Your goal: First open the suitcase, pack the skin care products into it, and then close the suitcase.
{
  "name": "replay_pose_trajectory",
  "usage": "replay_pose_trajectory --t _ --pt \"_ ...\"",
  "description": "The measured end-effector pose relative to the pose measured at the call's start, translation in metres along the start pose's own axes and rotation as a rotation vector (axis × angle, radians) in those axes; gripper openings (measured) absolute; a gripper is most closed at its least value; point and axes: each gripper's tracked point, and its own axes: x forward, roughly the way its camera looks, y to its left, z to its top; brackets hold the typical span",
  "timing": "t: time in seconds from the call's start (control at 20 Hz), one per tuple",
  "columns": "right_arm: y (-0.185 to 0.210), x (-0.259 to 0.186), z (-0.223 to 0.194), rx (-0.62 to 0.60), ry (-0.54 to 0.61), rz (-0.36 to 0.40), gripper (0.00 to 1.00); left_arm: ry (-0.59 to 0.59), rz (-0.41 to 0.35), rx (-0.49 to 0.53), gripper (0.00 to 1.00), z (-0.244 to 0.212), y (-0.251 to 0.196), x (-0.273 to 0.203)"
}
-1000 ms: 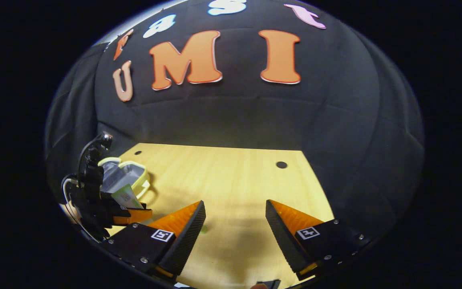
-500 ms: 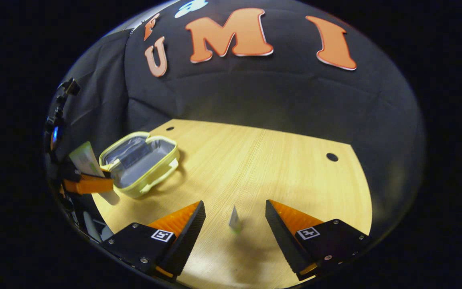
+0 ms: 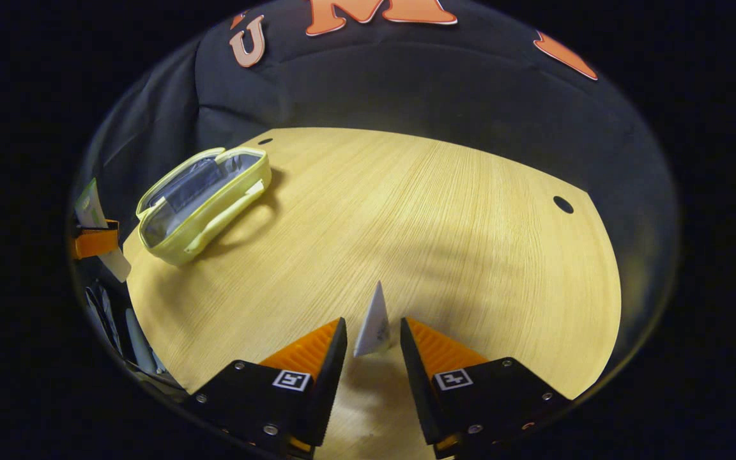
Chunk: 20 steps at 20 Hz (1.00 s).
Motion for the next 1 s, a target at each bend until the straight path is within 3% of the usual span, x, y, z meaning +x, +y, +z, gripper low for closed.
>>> replay_pose_trajectory --t 0.05,0.1,0.15,0.2,0.6,0.8,1.0 --pt "-0.004 0.003 -0.005 -0.002 0.019 -0.012 0.54 0.004 -0.002 -0.006 0.32 -0.003 0.002 0.001" --pt "-0.008 -0.001 -0.006 0.001 0.034 -0.036 0.39 0.012 -0.003 -0.01 0.32 -0.006 0.004 0.001" --pt "-0.012 -0.002 -0.006 0.018 0.037 -0.05 0.4 0.023 -0.005 -0.013 0.32 -0.007 0.005 0.0" --pt "-0.009 -0.008 0.0 0.041 0.028 -0.047 0.33 0.031 -0.009 -0.01 0.32 -0.007 0.007 -0.001" --pt "0.048 -0.077 0.052 0.219 -0.009 0.029 0.31 0.038 -0.071 0.007 0.32 0.044 0.059 -0.021" --pt "0.102 -0.097 0.075 0.289 -0.024 0.078 0.31 0.083 -0.154 0.066 0.32 0.071 0.088 -0.01" --pt "0.16 -0.101 0.088 0.349 -0.03 0.115 0.31 0.223 -0.266 0.095 0.32 0.073 0.106 0.016"
